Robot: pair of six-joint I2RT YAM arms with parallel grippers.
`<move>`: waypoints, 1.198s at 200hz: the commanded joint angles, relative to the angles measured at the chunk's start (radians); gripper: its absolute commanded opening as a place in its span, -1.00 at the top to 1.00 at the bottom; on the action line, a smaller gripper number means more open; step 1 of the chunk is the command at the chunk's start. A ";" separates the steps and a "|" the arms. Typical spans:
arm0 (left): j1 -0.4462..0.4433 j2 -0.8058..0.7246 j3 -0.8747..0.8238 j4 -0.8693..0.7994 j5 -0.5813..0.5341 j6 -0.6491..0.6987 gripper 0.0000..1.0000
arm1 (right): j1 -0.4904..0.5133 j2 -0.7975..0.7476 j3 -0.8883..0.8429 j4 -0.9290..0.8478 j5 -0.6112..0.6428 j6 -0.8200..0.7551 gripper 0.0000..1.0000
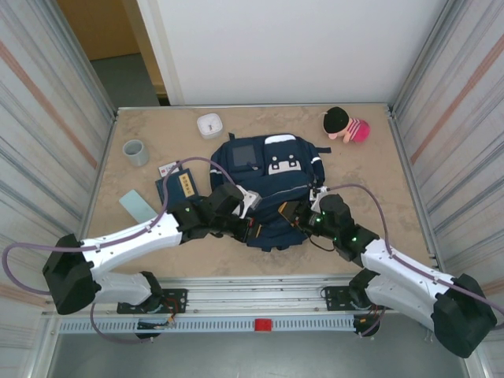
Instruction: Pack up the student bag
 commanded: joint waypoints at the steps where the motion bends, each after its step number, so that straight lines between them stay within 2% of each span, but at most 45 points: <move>1: 0.009 -0.034 0.003 -0.036 -0.062 0.066 1.00 | -0.103 -0.021 0.102 -0.073 -0.123 -0.114 0.68; 41: 0.067 -0.095 -0.087 -0.081 -0.106 0.138 1.00 | -0.371 -0.056 0.199 -0.309 -0.424 -0.291 0.69; 55: 0.069 -0.094 -0.093 -0.060 -0.091 0.144 1.00 | -0.406 -0.053 0.210 -0.318 -0.468 -0.289 0.54; 63: 0.070 -0.090 -0.089 -0.035 -0.067 0.138 1.00 | -0.398 -0.055 0.197 -0.274 -0.463 -0.249 0.31; 71: 0.070 -0.082 -0.085 0.000 -0.040 0.123 1.00 | -0.368 -0.064 0.161 -0.194 -0.434 -0.184 -0.01; 87: 0.068 -0.065 -0.071 0.070 0.005 0.092 1.00 | -0.252 -0.091 0.083 -0.040 -0.269 -0.054 -0.38; 113: 0.054 -0.044 -0.039 0.120 0.029 0.073 1.00 | -0.075 -0.101 0.056 -0.011 -0.033 -0.018 -0.46; 127: 0.050 -0.037 -0.028 0.128 0.036 0.073 1.00 | -0.016 -0.088 0.050 0.003 0.041 -0.010 -0.39; 152: 0.050 -0.038 -0.028 0.102 -0.006 0.089 1.00 | -0.021 -0.060 0.078 -0.044 0.021 -0.053 0.39; 166: 0.053 -0.041 -0.035 0.055 -0.069 0.112 1.00 | -0.067 -0.063 0.121 -0.109 -0.043 -0.096 0.62; 186: 0.079 -0.049 -0.077 0.031 -0.123 0.148 1.00 | -0.163 -0.085 0.199 -0.213 -0.175 -0.213 0.71; 213: 0.158 -0.049 -0.127 0.036 -0.168 0.179 1.00 | -0.295 -0.103 0.334 -0.379 -0.370 -0.333 0.75; 239: 0.252 -0.028 -0.156 0.100 -0.188 0.208 1.00 | -0.359 -0.105 0.445 -0.502 -0.484 -0.418 0.78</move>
